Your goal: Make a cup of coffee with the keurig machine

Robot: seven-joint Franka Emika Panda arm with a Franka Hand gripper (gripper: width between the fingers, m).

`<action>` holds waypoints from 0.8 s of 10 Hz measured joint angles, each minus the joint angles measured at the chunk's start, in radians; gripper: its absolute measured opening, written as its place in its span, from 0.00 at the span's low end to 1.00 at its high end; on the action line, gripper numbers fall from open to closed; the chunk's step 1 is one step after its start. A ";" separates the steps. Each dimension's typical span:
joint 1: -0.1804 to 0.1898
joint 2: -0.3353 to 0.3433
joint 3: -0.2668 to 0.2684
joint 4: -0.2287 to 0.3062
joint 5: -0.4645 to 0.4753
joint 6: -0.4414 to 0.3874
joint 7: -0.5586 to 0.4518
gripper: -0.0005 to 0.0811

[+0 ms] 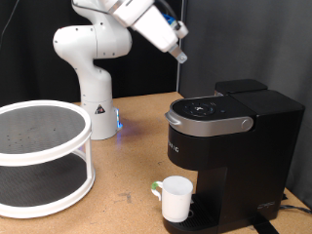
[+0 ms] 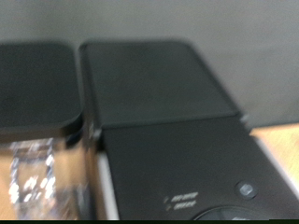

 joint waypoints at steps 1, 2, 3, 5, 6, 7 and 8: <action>-0.003 0.019 0.030 0.043 -0.106 -0.027 0.063 0.99; -0.003 0.039 0.051 0.082 -0.139 -0.043 0.113 0.99; -0.004 0.071 0.059 0.112 -0.143 -0.048 0.134 0.99; -0.004 0.072 0.061 0.114 -0.184 -0.070 0.121 0.99; -0.004 0.081 0.070 0.133 -0.259 -0.096 0.125 0.99; -0.004 0.100 0.089 0.164 -0.327 -0.099 0.147 0.99; -0.004 0.122 0.113 0.195 -0.383 -0.067 0.179 0.99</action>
